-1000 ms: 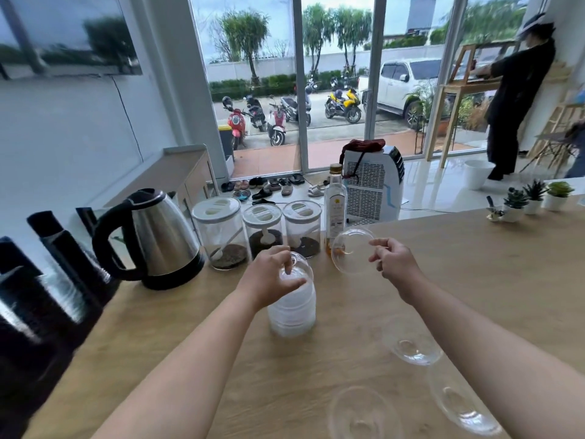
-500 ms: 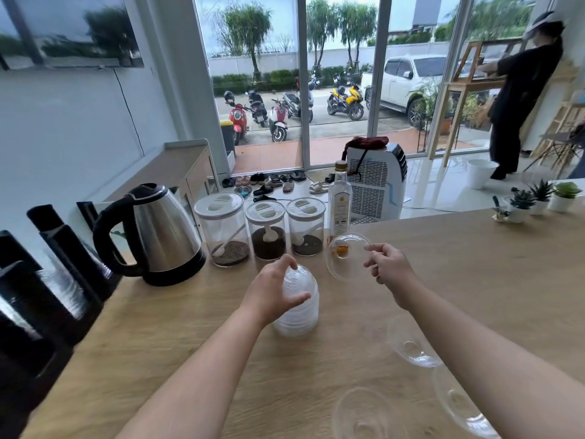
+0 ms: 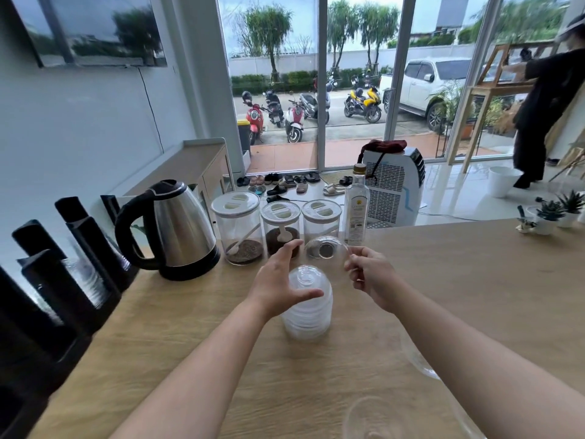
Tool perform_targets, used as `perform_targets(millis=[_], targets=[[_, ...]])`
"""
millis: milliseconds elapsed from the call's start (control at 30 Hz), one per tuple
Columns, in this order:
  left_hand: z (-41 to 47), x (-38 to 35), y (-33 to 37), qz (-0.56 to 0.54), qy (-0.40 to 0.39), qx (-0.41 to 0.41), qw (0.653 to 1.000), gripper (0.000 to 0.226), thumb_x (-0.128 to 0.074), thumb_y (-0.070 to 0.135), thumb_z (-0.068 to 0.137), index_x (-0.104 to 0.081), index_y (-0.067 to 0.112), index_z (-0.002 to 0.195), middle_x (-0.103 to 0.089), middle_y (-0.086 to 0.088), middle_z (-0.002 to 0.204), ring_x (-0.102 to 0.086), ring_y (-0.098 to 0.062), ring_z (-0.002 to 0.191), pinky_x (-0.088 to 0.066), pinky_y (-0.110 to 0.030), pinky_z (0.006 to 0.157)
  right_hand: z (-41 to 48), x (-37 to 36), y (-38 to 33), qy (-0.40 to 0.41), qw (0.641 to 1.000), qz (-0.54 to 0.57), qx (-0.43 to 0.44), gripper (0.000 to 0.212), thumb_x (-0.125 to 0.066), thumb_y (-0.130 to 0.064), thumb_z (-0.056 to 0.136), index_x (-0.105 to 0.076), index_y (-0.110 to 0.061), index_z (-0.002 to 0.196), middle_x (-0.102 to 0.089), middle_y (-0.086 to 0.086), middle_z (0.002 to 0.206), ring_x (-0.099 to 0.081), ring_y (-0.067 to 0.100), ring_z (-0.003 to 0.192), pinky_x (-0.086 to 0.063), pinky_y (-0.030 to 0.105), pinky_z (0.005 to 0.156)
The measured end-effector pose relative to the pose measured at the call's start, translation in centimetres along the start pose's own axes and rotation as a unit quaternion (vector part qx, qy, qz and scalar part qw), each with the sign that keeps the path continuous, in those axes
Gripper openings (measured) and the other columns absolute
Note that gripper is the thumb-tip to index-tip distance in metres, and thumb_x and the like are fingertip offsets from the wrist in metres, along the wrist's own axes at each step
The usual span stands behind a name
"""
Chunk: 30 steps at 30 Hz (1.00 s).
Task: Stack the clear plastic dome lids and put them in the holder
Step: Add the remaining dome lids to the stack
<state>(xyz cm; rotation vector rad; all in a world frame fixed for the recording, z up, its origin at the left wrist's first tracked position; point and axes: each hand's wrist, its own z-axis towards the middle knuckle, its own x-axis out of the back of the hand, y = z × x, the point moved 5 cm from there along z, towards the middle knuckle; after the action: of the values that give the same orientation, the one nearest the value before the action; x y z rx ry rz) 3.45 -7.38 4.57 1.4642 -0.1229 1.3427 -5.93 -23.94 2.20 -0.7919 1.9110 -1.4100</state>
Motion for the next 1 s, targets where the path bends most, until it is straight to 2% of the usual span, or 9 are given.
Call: perform_targets(millis=[100,200,400,567,867,1000], targets=[[0.0,-0.1,0.1,-0.019,-0.011,-0.004,1.000,0.096,-0.083,0.045,0.063,-0.031,0.031,0.143,-0.044,0.007,0.145,-0.043,-0.012,0.131,-0.035,-0.026,0.106,-0.3,-1.8,0.8,-0.045,0.999,-0.002,-0.021,0.021,-0.038,-0.005,0.097,-0.054,-0.017,0.101,-0.053,0.003,0.067,-0.037,0.011,0.052,-0.027,0.023,0.049],[-0.4,-0.5,-0.8,-0.028,-0.009,0.007,1.000,0.093,-0.083,0.041,0.064,-0.035,0.027,0.143,-0.045,0.007,0.144,-0.043,-0.009,0.132,-0.032,-0.021,0.108,-0.3,-2.5,1.8,-0.051,0.998,-0.030,-0.033,0.023,-0.039,-0.003,0.094,-0.056,-0.017,0.104,-0.052,0.003,0.070,-0.039,0.010,0.051,-0.031,0.022,0.047],[-1.1,-1.5,-2.2,-0.028,-0.031,0.031,0.999,0.092,-0.084,0.040,0.063,-0.038,0.029,0.141,-0.046,0.006,0.144,-0.042,-0.011,0.133,-0.034,-0.030,0.113,0.2,-2.2,3.8,-0.029,0.990,-0.126,-0.053,0.027,-0.045,0.000,0.089,-0.056,-0.010,0.110,-0.055,0.004,0.075,-0.040,0.009,0.050,-0.033,0.020,0.041],[-1.1,-2.0,-2.9,-0.031,-0.037,0.049,0.998,0.092,-0.082,0.043,0.065,-0.036,0.028,0.143,-0.043,0.005,0.147,-0.041,-0.012,0.133,-0.033,-0.030,0.114,0.3,-2.2,4.2,-0.029,0.985,-0.164,-0.038,0.019,-0.049,-0.008,0.091,-0.058,-0.013,0.106,-0.055,0.003,0.074,-0.040,0.010,0.053,-0.032,0.022,0.046],[-1.0,-2.0,-3.0,-0.031,-0.044,0.046,0.998,0.092,-0.081,0.043,0.066,-0.035,0.030,0.144,-0.042,0.006,0.147,-0.040,-0.010,0.133,-0.032,-0.026,0.113,0.5,-2.1,4.5,-0.048,0.986,-0.152,-0.040,0.020,-0.048,-0.007,0.094,-0.056,-0.010,0.112,-0.058,0.006,0.081,-0.049,0.011,0.059,-0.038,0.021,0.048],[-1.0,-2.0,-3.3,-0.033,-0.047,0.046,0.997,0.093,-0.079,0.047,0.067,-0.032,0.033,0.145,-0.041,0.006,0.149,-0.039,-0.011,0.135,-0.033,-0.031,0.114,0.5,-2.1,4.4,-0.053,0.988,-0.142,-0.040,0.022,-0.049,-0.005,0.092,-0.056,-0.010,0.113,-0.059,0.007,0.081,-0.052,0.012,0.061,-0.043,0.023,0.051]])
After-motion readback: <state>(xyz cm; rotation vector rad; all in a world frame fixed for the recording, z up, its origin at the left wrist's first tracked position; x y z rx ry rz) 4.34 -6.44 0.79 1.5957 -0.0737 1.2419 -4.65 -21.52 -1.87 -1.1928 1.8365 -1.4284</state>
